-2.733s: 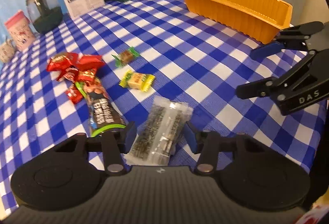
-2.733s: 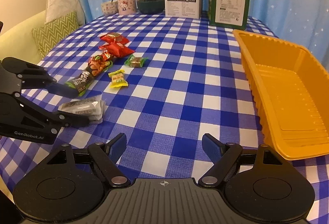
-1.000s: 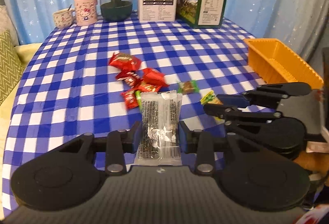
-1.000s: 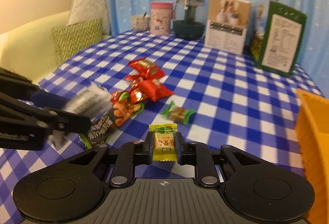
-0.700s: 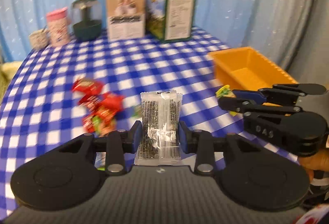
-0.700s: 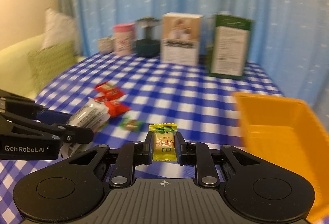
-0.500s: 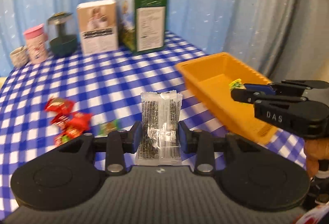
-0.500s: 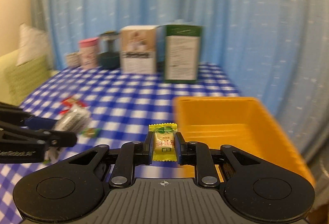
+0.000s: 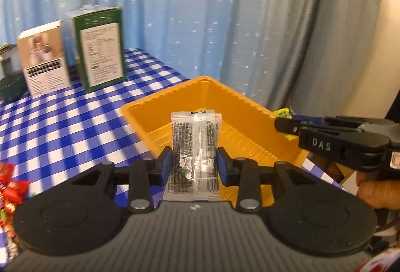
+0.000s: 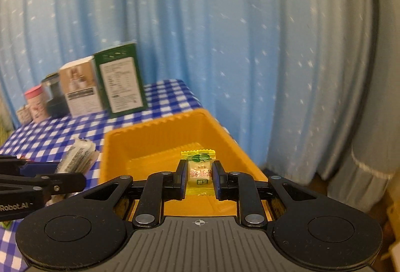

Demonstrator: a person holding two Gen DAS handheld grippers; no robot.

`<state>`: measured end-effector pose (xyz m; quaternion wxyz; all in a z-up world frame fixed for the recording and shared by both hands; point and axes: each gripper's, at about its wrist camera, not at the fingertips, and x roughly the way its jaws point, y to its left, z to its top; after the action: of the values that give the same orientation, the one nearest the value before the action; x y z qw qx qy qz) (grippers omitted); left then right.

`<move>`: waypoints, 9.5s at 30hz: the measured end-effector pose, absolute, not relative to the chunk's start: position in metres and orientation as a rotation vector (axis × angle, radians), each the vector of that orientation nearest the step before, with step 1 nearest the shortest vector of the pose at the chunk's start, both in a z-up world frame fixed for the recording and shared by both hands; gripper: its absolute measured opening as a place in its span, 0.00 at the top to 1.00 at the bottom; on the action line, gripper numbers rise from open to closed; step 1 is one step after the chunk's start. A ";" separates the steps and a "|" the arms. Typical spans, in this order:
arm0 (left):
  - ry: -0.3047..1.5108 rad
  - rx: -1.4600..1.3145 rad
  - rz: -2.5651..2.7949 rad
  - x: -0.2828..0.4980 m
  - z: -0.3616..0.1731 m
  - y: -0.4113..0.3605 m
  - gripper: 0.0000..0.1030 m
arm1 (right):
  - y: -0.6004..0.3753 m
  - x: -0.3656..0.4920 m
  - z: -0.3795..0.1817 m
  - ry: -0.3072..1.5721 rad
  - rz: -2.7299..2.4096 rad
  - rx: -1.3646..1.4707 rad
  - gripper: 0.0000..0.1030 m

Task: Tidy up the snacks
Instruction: 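Carry both held snacks over the orange tray and open both tools, then withdraw both open tools from the tray back toward the snack pile, then grasp the long dark snack bar with left tool while right tool grasps green candy, then carry both snacks over the orange tray and release them inside, then move both open tools from the tray back to the remaining snacks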

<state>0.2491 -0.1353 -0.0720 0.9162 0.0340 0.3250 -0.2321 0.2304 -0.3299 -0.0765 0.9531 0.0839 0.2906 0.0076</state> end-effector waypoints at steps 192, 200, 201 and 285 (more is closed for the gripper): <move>0.618 -0.005 -0.498 0.266 -0.065 -0.102 0.75 | -0.288 0.253 -0.077 0.621 -0.024 0.085 0.75; 0.642 0.027 -0.541 0.279 -0.076 -0.124 0.75 | -0.299 0.257 -0.079 0.631 -0.062 0.114 0.75; 0.643 0.028 -0.542 0.281 -0.077 -0.126 0.75 | -0.301 0.257 -0.079 0.630 -0.068 0.114 0.75; 0.630 -0.019 -0.080 0.233 -0.075 0.079 0.48 | -0.159 0.262 -0.064 0.523 0.308 0.081 0.41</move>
<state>0.2328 0.0791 -0.0752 0.9500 -0.0094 0.3097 -0.0393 0.2623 -0.1588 -0.0640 0.9534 0.0400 0.2576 0.1518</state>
